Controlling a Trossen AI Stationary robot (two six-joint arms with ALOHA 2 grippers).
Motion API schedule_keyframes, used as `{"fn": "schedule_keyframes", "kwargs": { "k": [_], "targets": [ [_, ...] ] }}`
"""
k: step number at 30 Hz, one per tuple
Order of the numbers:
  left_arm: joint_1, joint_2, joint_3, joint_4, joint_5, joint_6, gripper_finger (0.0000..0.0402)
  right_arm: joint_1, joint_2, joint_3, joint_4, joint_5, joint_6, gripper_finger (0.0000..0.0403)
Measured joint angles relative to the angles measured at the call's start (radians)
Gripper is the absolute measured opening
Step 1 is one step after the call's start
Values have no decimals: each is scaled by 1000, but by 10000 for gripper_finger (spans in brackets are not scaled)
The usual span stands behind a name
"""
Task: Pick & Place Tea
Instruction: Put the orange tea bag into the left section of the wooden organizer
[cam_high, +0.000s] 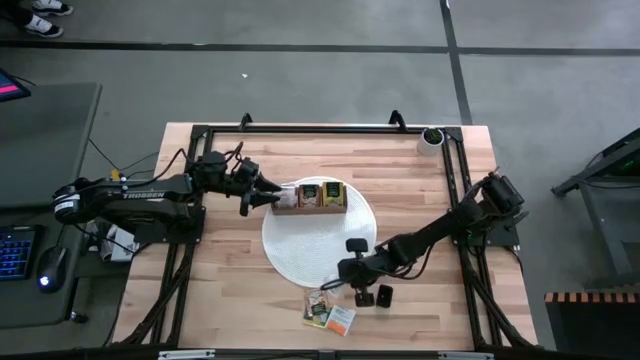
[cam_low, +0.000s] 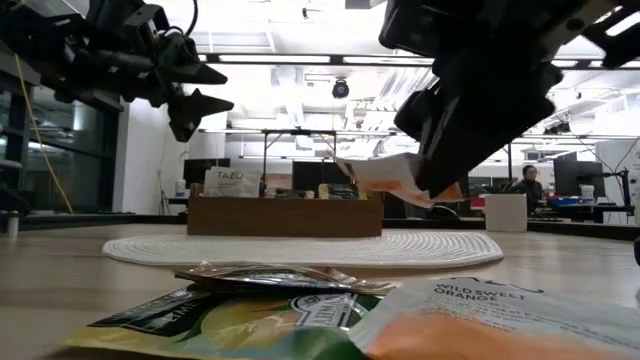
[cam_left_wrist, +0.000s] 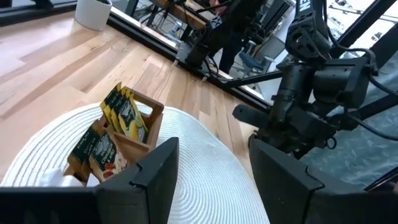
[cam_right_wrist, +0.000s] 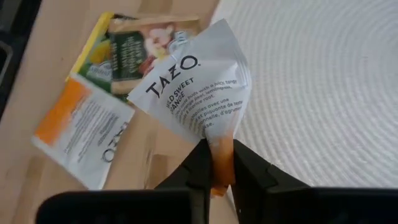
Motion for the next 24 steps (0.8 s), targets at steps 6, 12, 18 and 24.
{"fn": "schedule_keyframes", "kwargs": {
  "k": [6, 12, 18, 24],
  "targets": [
    [0, 0, 0, -3, 8, -22, 193, 0, -20, 1, 36, 118, 55, 30],
    [0, 0, 0, 21, 8, -68, 193, -5, -70, 2, 113, 364, 134, 30],
    [0, 0, 0, 88, 7, -92, 193, -44, -94, 2, 249, 583, 187, 30],
    [0, 0, 0, 250, -28, -128, 193, -122, -94, 2, 439, 686, 154, 30]
  ]
}}
